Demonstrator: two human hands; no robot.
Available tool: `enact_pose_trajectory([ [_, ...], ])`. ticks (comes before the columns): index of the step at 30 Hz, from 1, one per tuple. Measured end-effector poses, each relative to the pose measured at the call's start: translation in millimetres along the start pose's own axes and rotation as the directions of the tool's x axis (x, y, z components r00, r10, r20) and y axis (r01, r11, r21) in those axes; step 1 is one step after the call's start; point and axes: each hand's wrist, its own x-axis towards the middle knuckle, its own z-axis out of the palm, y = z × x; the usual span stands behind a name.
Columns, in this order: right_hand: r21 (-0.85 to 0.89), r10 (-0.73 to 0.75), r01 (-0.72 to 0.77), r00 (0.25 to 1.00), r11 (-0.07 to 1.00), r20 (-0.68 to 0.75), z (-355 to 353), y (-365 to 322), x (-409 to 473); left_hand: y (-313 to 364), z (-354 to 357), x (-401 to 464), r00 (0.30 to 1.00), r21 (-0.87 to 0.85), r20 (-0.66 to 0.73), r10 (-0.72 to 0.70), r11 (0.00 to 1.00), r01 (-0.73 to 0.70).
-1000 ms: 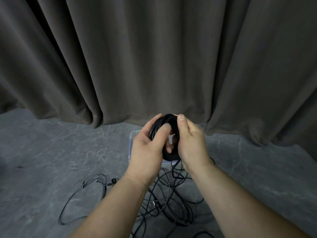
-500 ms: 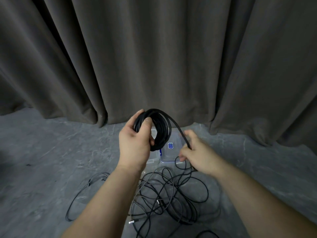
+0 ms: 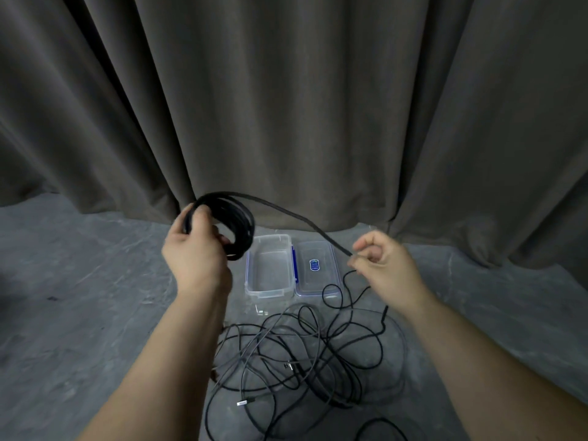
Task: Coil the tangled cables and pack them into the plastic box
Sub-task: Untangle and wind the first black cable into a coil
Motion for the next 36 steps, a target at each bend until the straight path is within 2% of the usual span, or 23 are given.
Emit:
enact_pose_trajectory([
  [2, -0.122, -0.062, 0.061, 0.998, 0.991, 0.001, 0, -1, -2, -2, -4, 5, 1.0, 0.028, -0.003, 0.01, 1.0, -0.009],
  [4, -0.291, -0.191, 0.195, 0.981, 0.936, 0.043, 4, -11, -6, -5, -5, -2, 0.996, 0.152, 0.077, 0.047, 0.987, -0.058],
  [5, -0.379, -0.256, 0.281, 0.96, 0.882, 0.115, 7, -18, -8, -7, -4, -7, 0.989, 0.229, 0.132, 0.069, 0.969, -0.098],
  [7, -0.494, -0.293, 0.409, 0.909, 0.767, 0.296, 14, -34, -14, -9, 0, -20, 0.964, 0.329, 0.245, 0.104, 0.926, -0.184],
  [9, -0.5, -0.254, 0.47, 0.861, 0.727, 0.44, 17, -49, -19, -11, 2, -27, 0.93, 0.388, 0.344, 0.132, 0.881, -0.269],
  [12, -0.37, -0.245, 0.47, 0.822, 0.802, 0.514, 15, -64, -22, -12, 3, -37, 0.865, 0.421, 0.486, 0.123, 0.834, -0.355],
  [15, -0.124, -0.286, 0.381, 0.839, 0.916, 0.462, 6, -70, -18, -12, 6, -44, 0.812, 0.391, 0.58, 0.056, 0.856, -0.338],
  [17, -0.034, -0.298, 0.35, 0.841, 0.936, 0.451, -1, -70, -15, -13, 7, -46, 0.782, 0.374, 0.624, 0.019, 0.871, -0.319],
  [21, 0.093, -0.328, 0.317, 0.862, 0.944, 0.386, -3, -65, -10, -14, 10, -48, 0.762, 0.329, 0.645, -0.056, 0.92, -0.211],
  [27, 0.22, -0.324, 0.281, 0.926, 0.934, 0.194, 5, -58, -8, -14, 13, -60, 0.726, 0.283, 0.682, -0.092, 0.948, -0.146],
  [31, 0.216, -0.262, 0.243, 0.963, 0.946, 0.062, 11, -60, -9, -11, 15, -65, 0.702, 0.256, 0.704, -0.11, 0.961, -0.105],
  [36, 0.262, -0.247, 0.239, 0.969, 0.935, 0.0, 16, -59, -9, -11, 13, -64, 0.681, 0.221, 0.715, -0.156, 0.975, -0.008],
])
